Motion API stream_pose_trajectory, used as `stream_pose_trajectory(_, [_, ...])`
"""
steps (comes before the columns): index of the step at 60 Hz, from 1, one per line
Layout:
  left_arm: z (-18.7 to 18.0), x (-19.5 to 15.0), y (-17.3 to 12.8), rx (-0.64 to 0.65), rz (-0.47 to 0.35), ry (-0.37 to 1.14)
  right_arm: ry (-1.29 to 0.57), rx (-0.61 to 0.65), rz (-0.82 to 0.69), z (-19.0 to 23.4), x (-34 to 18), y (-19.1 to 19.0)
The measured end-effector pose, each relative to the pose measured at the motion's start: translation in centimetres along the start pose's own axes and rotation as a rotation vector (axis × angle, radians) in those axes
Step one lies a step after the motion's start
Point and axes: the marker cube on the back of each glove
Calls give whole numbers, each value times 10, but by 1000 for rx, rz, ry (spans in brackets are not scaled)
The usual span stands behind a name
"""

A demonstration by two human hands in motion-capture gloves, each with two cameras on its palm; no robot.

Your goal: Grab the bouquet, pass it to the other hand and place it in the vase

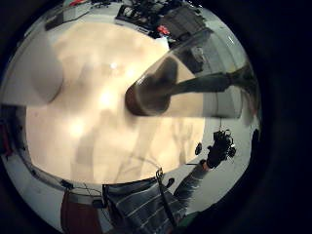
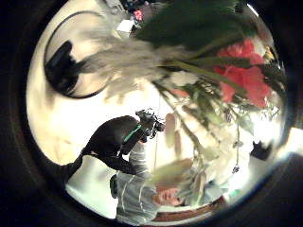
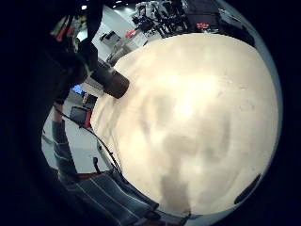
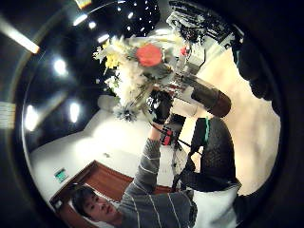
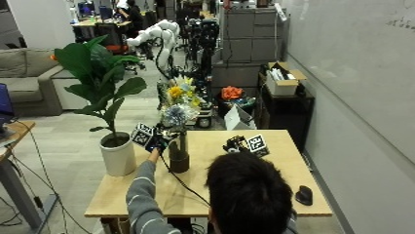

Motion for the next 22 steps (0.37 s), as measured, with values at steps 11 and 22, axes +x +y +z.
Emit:
stream_pose_trajectory(11, [-15,-21,2,282,71,-59,-11,24,-24,-8,-16,35])
stream_pose_trajectory(22, [-18,-46,4,352,-22,-84,-80,12,-125,-6,-21,51])
